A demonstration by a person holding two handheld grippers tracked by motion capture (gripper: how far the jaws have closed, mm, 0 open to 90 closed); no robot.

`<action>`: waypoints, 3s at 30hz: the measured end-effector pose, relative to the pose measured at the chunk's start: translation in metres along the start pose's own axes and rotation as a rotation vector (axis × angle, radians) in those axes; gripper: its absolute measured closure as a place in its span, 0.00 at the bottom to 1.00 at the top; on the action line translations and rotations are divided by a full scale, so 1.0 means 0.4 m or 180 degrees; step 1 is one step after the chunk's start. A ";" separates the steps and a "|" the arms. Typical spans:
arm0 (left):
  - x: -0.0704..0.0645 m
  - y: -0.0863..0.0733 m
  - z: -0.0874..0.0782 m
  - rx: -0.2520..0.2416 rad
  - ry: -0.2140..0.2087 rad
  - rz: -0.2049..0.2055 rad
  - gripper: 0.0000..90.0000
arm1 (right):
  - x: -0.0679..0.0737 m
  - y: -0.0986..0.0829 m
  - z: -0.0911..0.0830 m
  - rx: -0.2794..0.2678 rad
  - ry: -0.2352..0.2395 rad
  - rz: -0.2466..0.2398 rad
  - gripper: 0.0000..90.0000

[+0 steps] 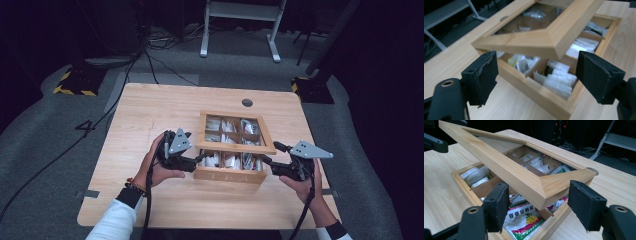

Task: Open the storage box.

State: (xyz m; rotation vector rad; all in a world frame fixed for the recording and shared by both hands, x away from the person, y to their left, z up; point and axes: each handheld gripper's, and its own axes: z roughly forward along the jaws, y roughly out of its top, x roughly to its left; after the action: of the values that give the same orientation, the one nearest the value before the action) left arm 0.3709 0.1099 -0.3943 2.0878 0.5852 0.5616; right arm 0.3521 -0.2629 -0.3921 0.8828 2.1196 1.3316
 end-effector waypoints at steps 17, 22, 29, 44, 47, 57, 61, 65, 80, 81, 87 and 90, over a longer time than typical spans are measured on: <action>0.013 0.062 0.023 -0.0206 0.0097 0.0108 0.31 | -0.008 0.027 0.001 -0.0101 -0.0068 0.0054 0.39; 0.017 0.070 0.027 -0.0229 0.0074 0.0213 0.36 | -0.012 0.032 0.002 -0.0143 -0.0064 0.0074 0.39; 0.028 0.089 0.030 -0.0289 -0.0058 0.0287 0.49 | -0.023 0.037 0.000 -0.0221 -0.0057 0.0163 0.41; 0.063 0.126 0.030 -0.0336 -0.0035 0.0312 0.54 | -0.078 -0.019 -0.040 -0.0076 -0.0143 0.0182 0.38; 0.072 0.133 0.030 -0.0357 -0.0052 0.0293 0.54 | -0.103 -0.045 -0.054 0.0001 -0.0254 0.0200 0.37; 0.101 0.158 0.033 -0.0412 -0.0084 0.0208 0.54 | -0.160 -0.126 -0.086 0.0209 -0.0461 0.0304 0.37; 0.113 0.170 0.035 -0.0431 -0.0086 0.0174 0.54 | -0.181 -0.160 -0.089 0.0274 -0.0484 0.0421 0.36; 0.129 0.183 0.039 -0.0459 -0.0077 0.0136 0.54 | -0.195 -0.193 -0.083 0.0434 -0.0543 0.0447 0.36; 0.197 0.234 0.067 -0.0590 -0.0017 -0.0120 0.55 | -0.194 -0.235 -0.053 0.0571 -0.0478 0.0520 0.36; 0.201 0.236 0.069 -0.0602 -0.0022 -0.0137 0.55 | -0.192 -0.238 -0.050 0.0581 -0.0482 0.0510 0.35; 0.233 0.247 0.086 -0.0663 -0.0024 -0.0281 0.56 | -0.192 -0.260 -0.030 0.0672 -0.0443 0.0491 0.35; 0.240 0.248 0.090 -0.0700 -0.0032 -0.0365 0.56 | -0.189 -0.265 -0.024 0.0737 -0.0448 0.0473 0.35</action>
State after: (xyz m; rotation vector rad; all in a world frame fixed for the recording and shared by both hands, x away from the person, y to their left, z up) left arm 0.4871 0.0935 -0.3134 1.8372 0.6051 0.5246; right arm 0.3684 -0.3580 -0.4803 1.2123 2.1608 1.0706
